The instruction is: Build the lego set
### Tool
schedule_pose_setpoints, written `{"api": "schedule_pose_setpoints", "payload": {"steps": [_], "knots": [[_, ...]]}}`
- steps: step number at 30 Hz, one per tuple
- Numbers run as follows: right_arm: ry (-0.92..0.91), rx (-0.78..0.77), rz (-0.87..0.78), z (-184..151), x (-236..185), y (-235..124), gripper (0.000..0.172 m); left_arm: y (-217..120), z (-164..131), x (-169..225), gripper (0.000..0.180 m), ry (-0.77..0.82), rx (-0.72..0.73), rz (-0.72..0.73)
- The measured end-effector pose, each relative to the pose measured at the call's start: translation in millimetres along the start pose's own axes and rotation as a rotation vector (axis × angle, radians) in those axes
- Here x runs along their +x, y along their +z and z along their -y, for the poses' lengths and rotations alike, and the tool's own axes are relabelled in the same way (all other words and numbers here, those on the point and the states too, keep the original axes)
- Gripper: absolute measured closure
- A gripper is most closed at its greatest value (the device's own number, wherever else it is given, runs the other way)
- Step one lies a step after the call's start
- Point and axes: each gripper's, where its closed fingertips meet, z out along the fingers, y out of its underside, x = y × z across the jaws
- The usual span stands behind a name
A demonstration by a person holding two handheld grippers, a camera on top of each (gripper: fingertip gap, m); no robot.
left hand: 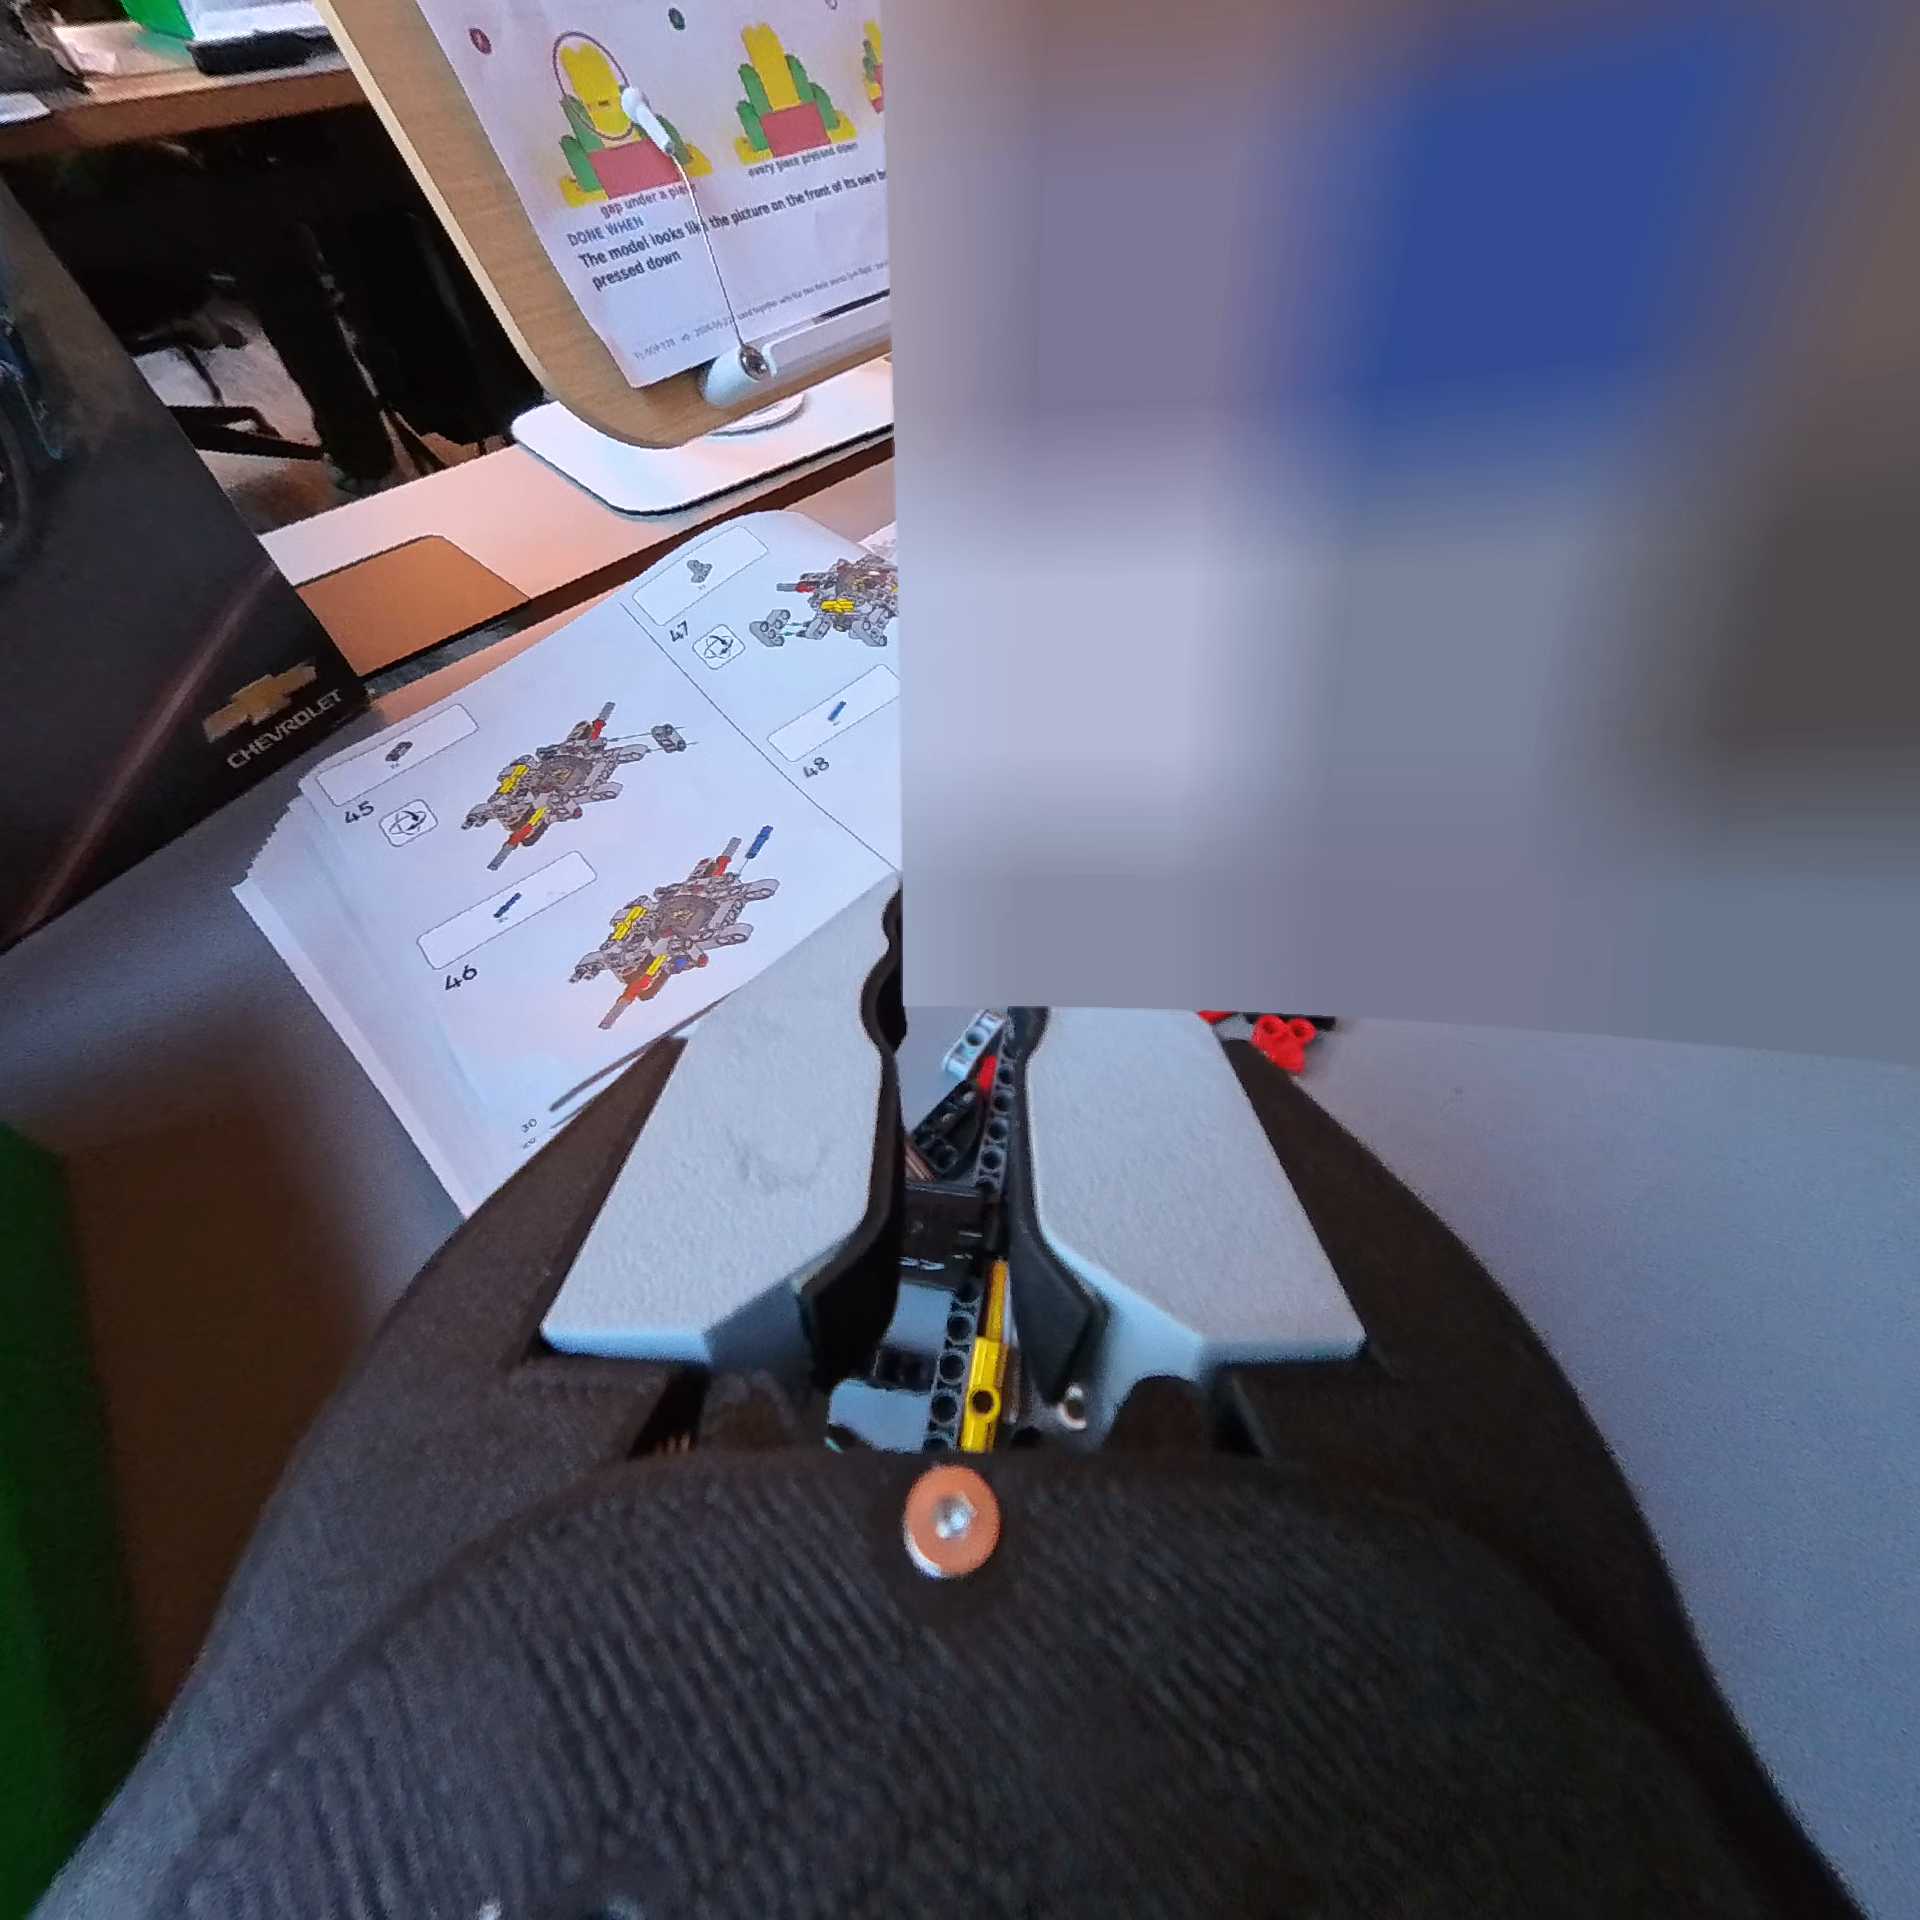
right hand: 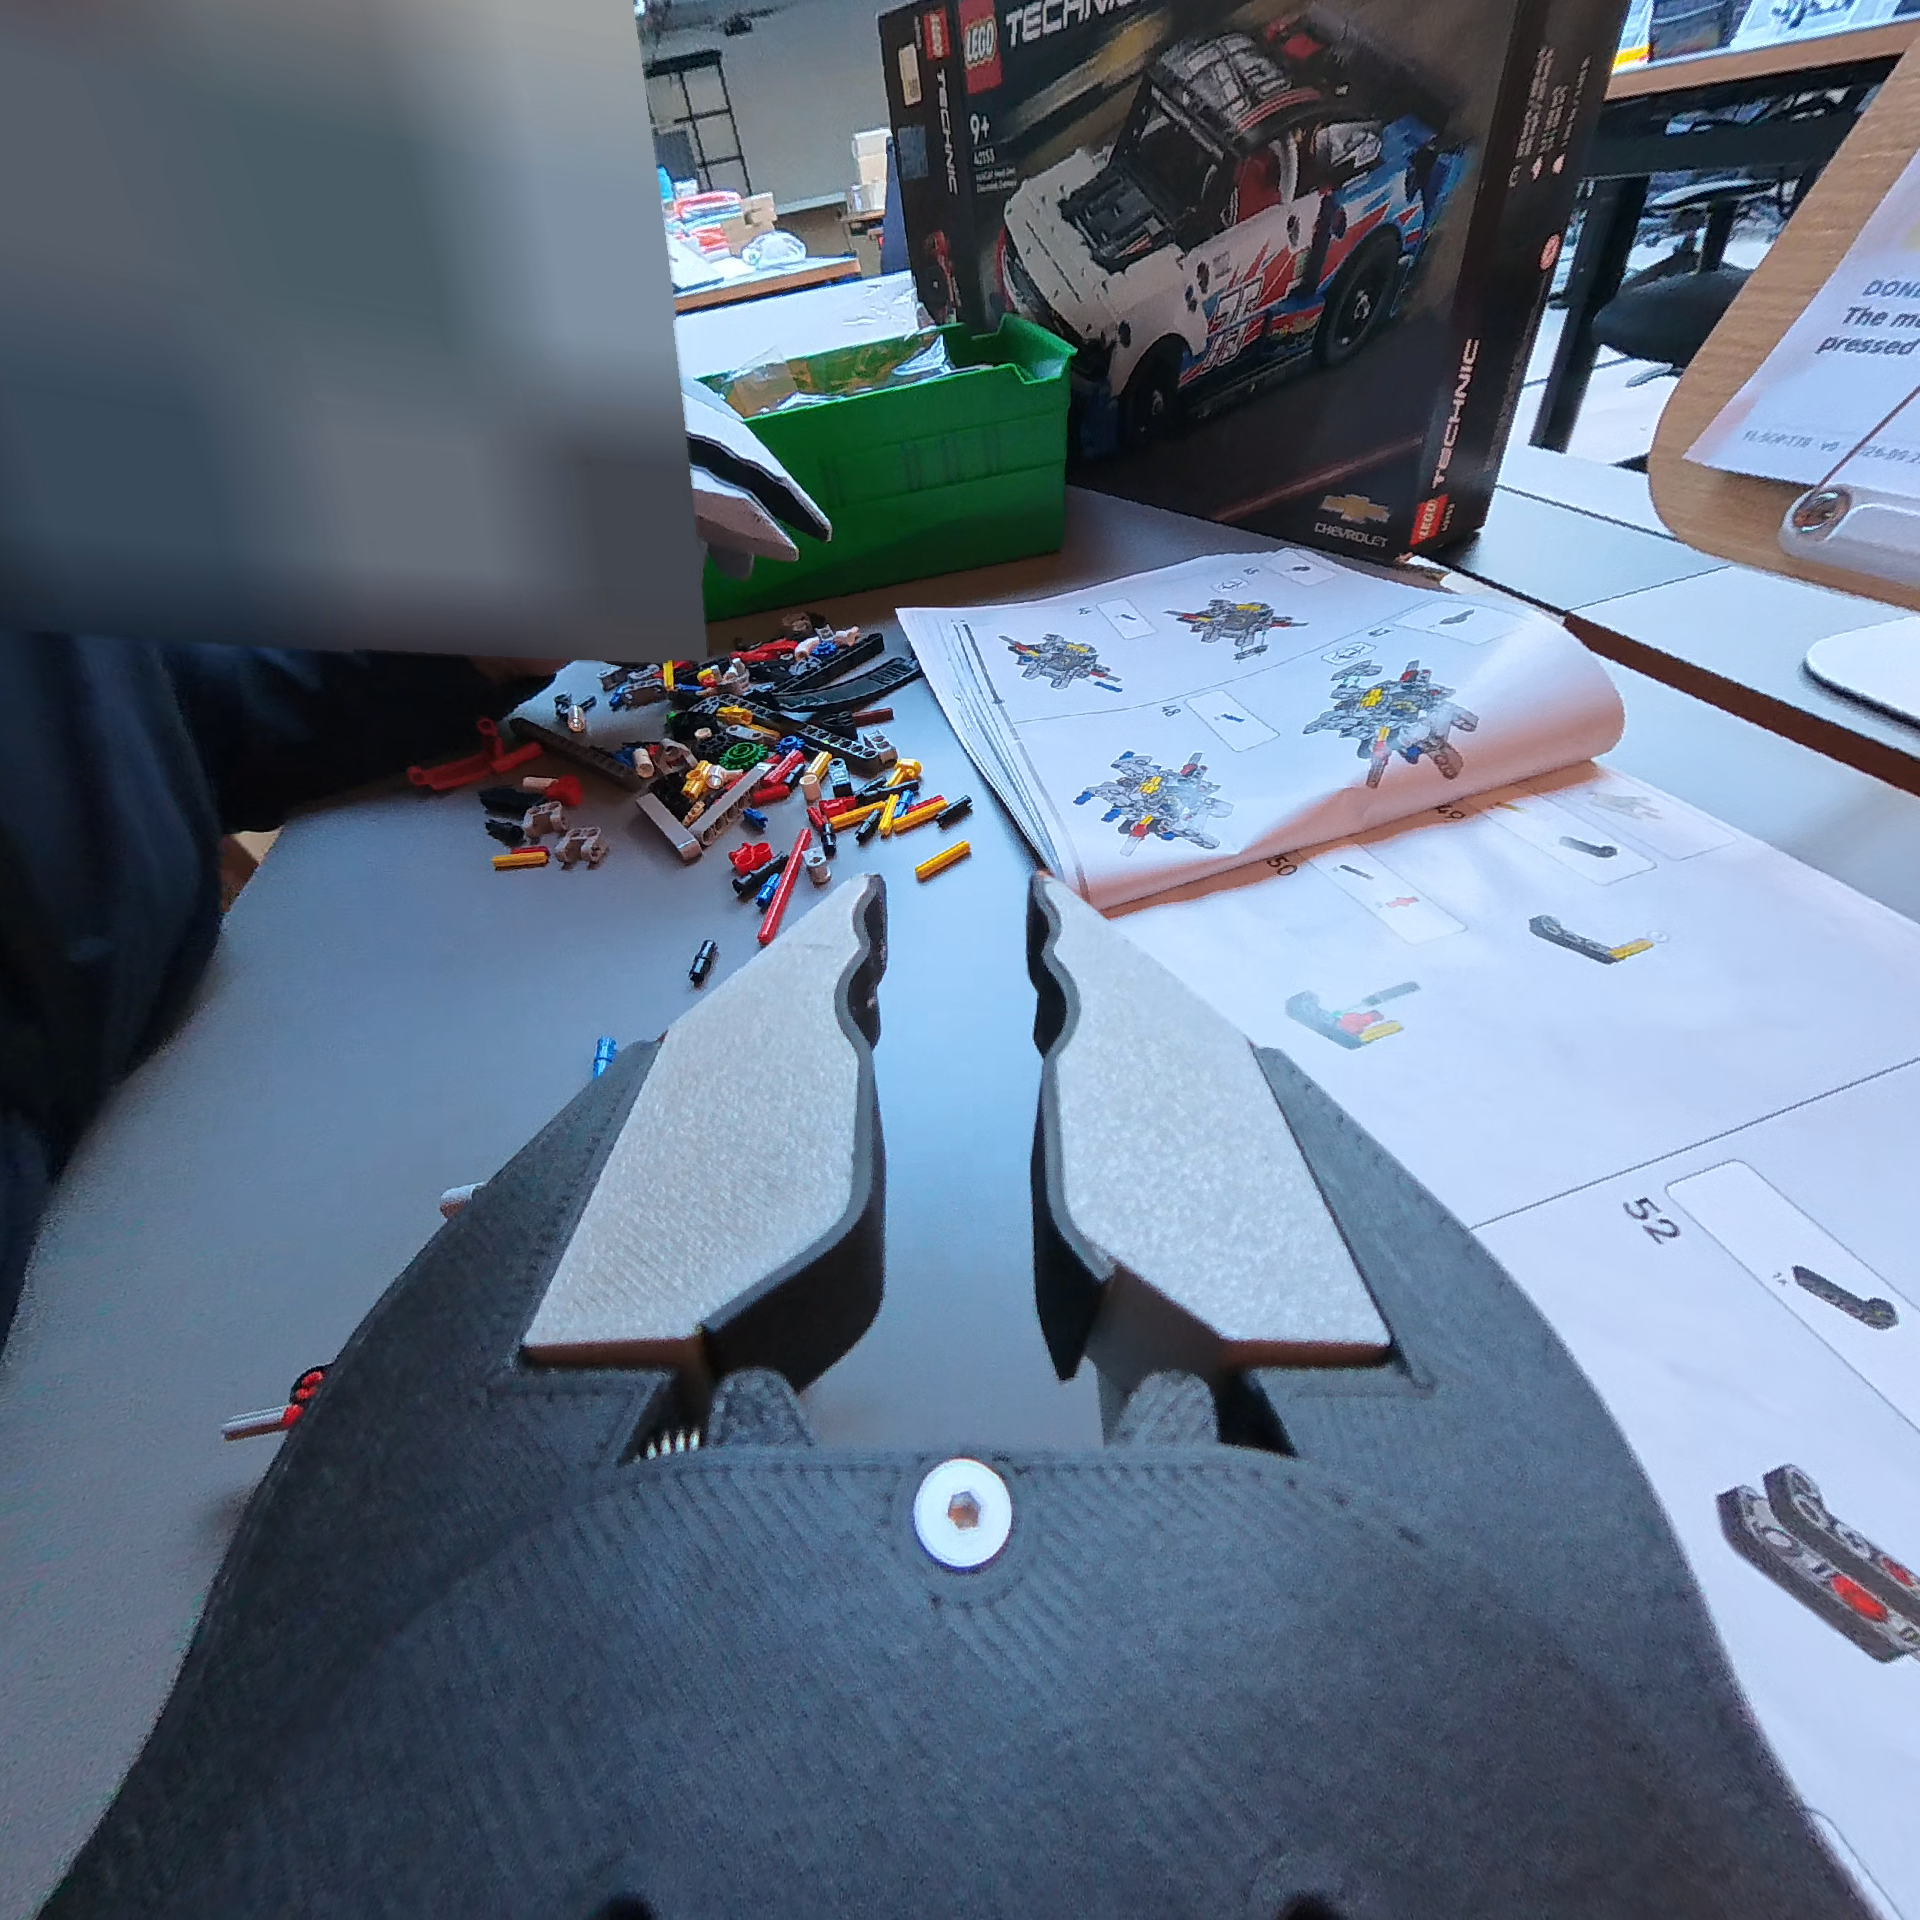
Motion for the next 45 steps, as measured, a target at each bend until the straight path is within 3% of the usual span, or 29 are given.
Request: {"api": "schedule_pose_setpoints", "payload": {"steps": [45], "knots": [[0.080, 0.009, 0.040, 1.3, 4.2, 0.7, 0.147, -1.6, 2.8, 3.4, 0.169, 0.025, -0.005, 0.009]]}}
